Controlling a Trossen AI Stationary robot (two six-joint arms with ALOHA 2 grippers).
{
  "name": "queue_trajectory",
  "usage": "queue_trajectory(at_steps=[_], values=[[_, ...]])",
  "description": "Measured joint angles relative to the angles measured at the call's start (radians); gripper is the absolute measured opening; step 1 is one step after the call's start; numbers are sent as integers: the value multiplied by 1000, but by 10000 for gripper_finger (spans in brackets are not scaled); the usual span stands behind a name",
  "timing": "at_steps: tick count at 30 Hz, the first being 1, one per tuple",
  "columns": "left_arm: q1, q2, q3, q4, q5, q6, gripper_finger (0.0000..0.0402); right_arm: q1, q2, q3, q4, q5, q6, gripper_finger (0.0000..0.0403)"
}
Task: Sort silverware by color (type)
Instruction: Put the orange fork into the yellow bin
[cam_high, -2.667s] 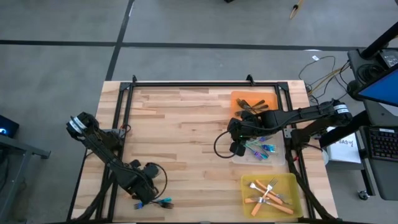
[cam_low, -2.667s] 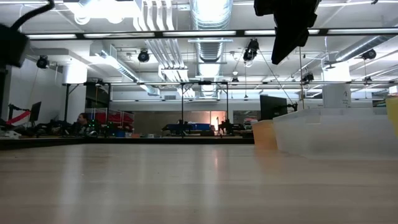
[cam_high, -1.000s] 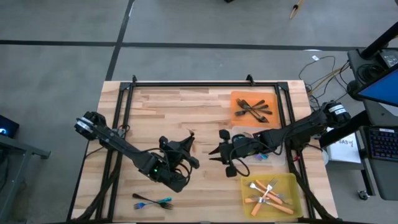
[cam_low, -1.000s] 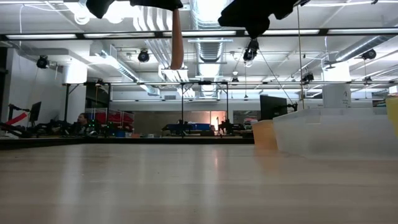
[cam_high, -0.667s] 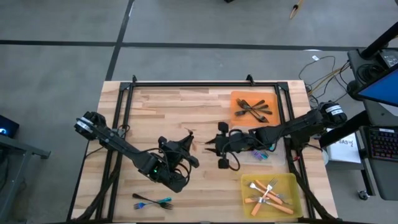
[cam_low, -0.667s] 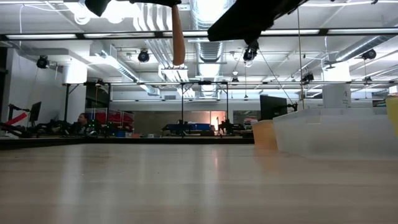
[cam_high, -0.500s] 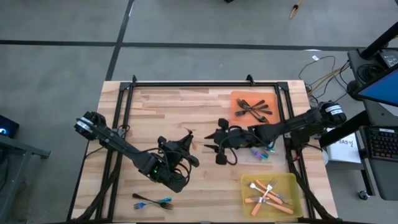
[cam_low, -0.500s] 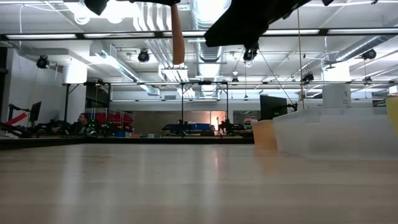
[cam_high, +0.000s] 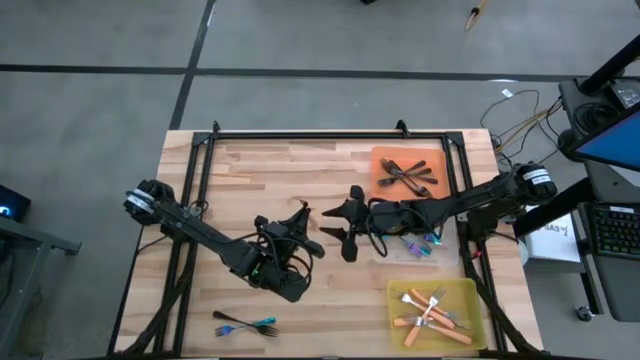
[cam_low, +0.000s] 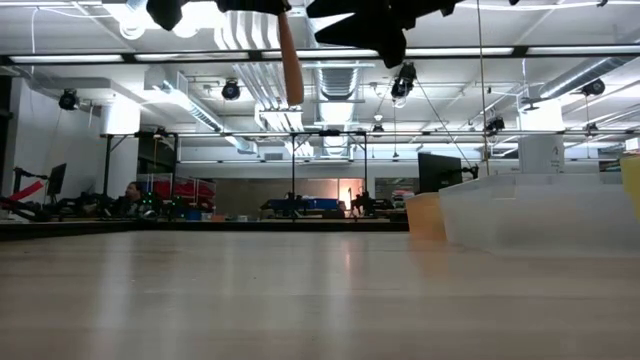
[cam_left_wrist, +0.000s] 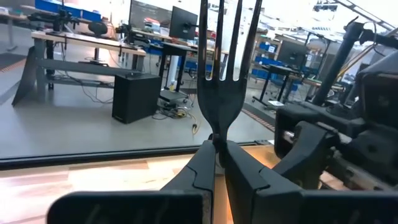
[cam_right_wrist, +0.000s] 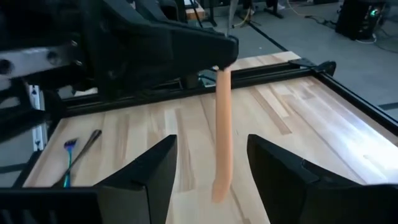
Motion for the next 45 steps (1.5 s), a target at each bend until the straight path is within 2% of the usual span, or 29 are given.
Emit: queue_trajectory(at_steps=[6, 17, 22, 27, 34, 39, 45], values=[[10, 36, 56, 1, 0, 16, 2, 0, 10, 0, -1, 7, -7, 187], [16, 111, 210, -3, 0, 204, 2, -2, 46, -1, 2, 27, -19, 187], [17, 126, 230, -19, 1, 202, 2, -4, 51, -1, 1, 27, -6, 182], [17, 126, 236, -15, 0, 202, 2, -4, 51, -1, -1, 48, -3, 147], [18, 126, 236, -14, 1, 203, 3, -3, 51, -1, 0, 48, -21, 35], [17, 126, 236, -16, 3, 215, 20, -4, 51, 4, -9, 47, -30, 35], [16, 125, 242, -16, 53, 286, 71, -6, 51, 41, -84, 56, -58, 35]])
